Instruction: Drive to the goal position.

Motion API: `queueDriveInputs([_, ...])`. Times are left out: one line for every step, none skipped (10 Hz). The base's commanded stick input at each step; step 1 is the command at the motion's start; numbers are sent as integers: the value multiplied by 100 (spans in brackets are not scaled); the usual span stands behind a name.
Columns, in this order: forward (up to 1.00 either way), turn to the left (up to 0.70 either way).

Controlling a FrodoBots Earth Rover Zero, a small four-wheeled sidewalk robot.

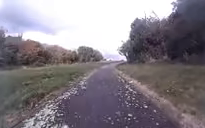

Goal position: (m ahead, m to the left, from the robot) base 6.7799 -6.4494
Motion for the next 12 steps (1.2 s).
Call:
queueDriveInputs([60, 0])
queueDriveInputs([60, -12])
queueDriveInputs([60, -14])
queueDriveInputs([60, -15])
queueDriveInputs([60, -15])
queueDriveInputs([60, -15])
queueDriveInputs([60, -15])
queueDriveInputs([60, -15])
queueDriveInputs([60, -15])
queueDriveInputs([60, -15])
queueDriveInputs([60, 0])
queueDriveInputs([60, 0])
